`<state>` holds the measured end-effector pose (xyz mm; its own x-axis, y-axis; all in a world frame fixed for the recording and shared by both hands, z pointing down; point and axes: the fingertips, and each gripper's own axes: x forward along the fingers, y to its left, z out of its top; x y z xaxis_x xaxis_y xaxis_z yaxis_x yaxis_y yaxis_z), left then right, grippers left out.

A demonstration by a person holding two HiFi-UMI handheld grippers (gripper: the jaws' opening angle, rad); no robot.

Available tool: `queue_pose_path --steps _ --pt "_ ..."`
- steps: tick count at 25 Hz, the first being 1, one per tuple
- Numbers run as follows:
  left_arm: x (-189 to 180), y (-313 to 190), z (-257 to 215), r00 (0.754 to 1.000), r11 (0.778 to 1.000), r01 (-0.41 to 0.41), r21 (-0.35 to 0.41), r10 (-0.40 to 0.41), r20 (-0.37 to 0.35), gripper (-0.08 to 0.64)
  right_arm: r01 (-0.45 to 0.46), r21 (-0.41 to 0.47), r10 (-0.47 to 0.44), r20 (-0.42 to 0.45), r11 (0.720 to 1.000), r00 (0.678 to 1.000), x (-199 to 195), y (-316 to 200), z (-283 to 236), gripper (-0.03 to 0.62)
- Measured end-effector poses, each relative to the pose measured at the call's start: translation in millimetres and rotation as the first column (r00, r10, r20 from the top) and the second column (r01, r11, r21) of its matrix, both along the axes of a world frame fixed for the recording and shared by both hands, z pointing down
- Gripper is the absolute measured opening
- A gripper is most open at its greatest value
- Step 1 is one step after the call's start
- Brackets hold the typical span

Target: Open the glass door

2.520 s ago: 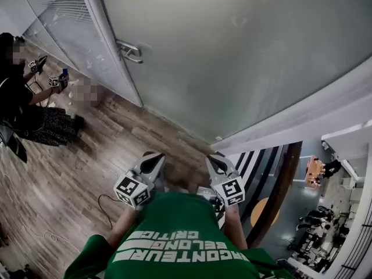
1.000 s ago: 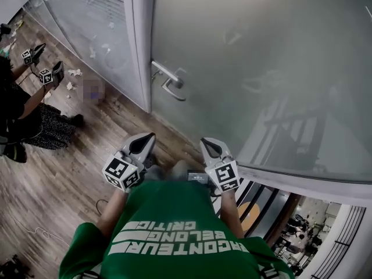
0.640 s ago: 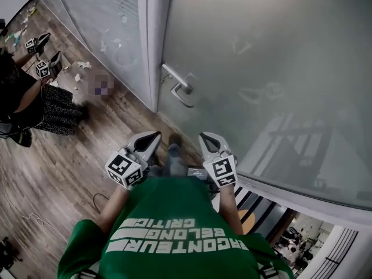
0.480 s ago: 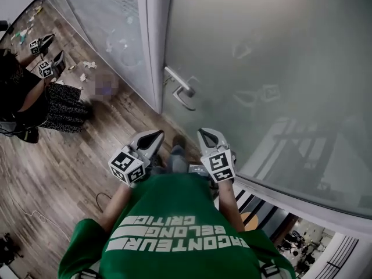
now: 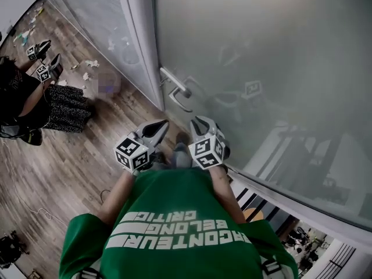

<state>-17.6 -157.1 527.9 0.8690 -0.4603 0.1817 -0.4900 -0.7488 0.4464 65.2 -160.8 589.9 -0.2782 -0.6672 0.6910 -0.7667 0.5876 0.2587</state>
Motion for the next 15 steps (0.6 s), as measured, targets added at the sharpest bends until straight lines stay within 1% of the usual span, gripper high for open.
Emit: queue_pose_path --steps 2,7,10,15 --pt "5 -5 1 1.000 1.000 -0.006 -0.003 0.006 0.011 0.017 -0.001 -0.001 0.001 -0.016 1.000 1.000 -1 -4 2 0.057" --pt "22 -15 8 0.999 1.000 -0.019 -0.009 0.019 0.046 0.017 0.019 -0.017 -0.020 -0.023 1.000 1.000 -1 -11 11 0.088" --pt "26 -22 14 0.997 1.000 -0.019 -0.018 0.020 0.070 0.017 0.035 -0.029 -0.035 -0.031 0.999 0.999 -6 -15 16 0.109" --pt "31 -27 22 0.993 0.999 -0.021 -0.025 0.024 0.114 0.017 0.037 -0.020 -0.039 -0.067 0.999 0.997 -11 -21 20 0.110"
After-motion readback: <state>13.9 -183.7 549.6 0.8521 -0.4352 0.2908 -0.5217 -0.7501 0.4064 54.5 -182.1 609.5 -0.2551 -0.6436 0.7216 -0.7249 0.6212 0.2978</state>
